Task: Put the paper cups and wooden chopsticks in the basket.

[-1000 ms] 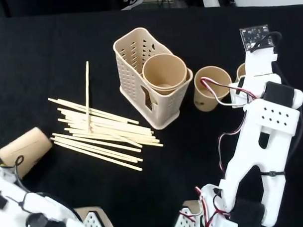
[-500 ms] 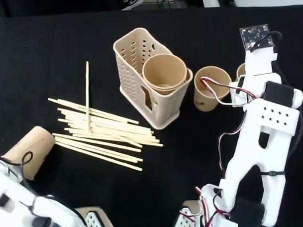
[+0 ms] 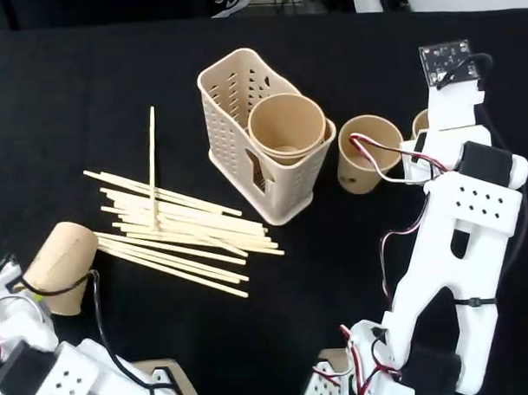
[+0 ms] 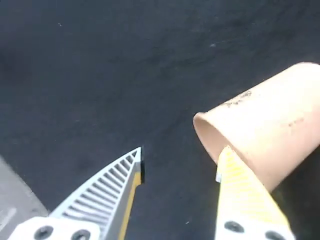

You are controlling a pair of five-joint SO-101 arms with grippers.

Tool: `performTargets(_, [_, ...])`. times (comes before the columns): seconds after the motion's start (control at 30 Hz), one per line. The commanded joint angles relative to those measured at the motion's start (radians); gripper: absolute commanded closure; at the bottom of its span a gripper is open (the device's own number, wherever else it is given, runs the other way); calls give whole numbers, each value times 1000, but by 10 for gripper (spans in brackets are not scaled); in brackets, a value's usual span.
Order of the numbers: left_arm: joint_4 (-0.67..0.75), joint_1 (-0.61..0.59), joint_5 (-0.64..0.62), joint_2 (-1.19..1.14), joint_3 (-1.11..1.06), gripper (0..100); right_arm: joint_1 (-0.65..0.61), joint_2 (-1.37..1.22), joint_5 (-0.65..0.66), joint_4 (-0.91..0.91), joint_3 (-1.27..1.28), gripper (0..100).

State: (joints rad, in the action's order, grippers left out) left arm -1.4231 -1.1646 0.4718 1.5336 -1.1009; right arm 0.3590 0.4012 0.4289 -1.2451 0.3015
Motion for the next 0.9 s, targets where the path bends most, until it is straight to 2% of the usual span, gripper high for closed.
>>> performTargets(0.0, [-40, -48, 60, 11, 85, 754, 9, 2, 0, 18, -5, 985])
performTargets(0.1, [-43, -35, 68, 12, 84, 754, 9, 2, 0, 17, -5, 985])
performTargets(0.17, [-31, 16, 52, 12, 59, 754, 9, 2, 0, 17, -5, 985])
performTargets(0.3, [101, 214, -138, 12, -47, 750, 9, 2, -2, 18, -5, 985])
performTargets(0.4, [278, 292, -295, 12, -166, 750, 8, 2, -2, 18, -5, 985])
performTargets(0.47, [397, 277, -377, 12, -265, 749, 11, 2, 3, 14, -5, 985])
performTargets(0.6, [594, 182, -443, 12, -412, 749, 14, 2, 5, 18, -5, 985])
performTargets(0.67, [611, 165, -442, 11, -437, 749, 9, 2, 3, 18, -5, 985])
performTargets(0.87, [575, 226, -408, 11, -447, 749, -20, 1, -2, 20, -1, 985])
